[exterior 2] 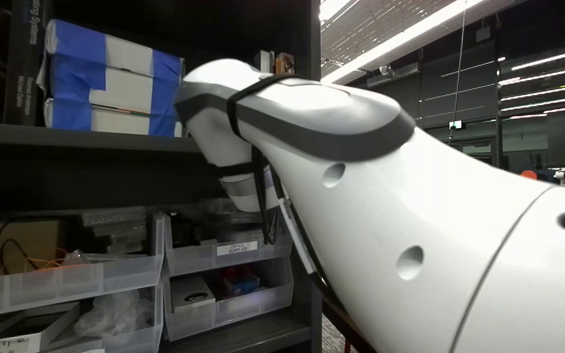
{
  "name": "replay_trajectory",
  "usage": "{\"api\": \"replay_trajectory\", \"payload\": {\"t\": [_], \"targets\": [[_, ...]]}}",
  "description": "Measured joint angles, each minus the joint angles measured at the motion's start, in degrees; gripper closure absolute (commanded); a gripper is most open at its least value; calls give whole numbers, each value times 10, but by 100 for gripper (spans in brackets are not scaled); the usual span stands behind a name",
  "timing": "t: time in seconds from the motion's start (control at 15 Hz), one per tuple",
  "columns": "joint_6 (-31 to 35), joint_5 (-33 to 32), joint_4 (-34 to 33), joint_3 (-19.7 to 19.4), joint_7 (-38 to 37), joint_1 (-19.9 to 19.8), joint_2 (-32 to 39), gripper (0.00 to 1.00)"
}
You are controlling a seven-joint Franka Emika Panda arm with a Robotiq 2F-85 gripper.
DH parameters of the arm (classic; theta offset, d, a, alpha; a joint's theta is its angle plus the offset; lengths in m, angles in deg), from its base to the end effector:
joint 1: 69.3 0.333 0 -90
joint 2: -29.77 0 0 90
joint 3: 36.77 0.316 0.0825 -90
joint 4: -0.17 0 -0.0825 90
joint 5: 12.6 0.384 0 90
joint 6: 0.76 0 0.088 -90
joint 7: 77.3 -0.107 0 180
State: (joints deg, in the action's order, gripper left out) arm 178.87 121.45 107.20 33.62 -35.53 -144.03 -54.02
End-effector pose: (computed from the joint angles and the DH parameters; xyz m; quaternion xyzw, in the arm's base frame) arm 0.4441 0.2923 0.5991 -0.5905 0.0968 -0.7982 0.0699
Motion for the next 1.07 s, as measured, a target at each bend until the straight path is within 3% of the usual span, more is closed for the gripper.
{"api": "replay_trajectory", "payload": {"t": [0.67, 1.07], "targets": [[-2, -19, 13, 12, 44, 8, 0, 0], [0, -49, 43, 18, 79, 36, -1, 0]]}}
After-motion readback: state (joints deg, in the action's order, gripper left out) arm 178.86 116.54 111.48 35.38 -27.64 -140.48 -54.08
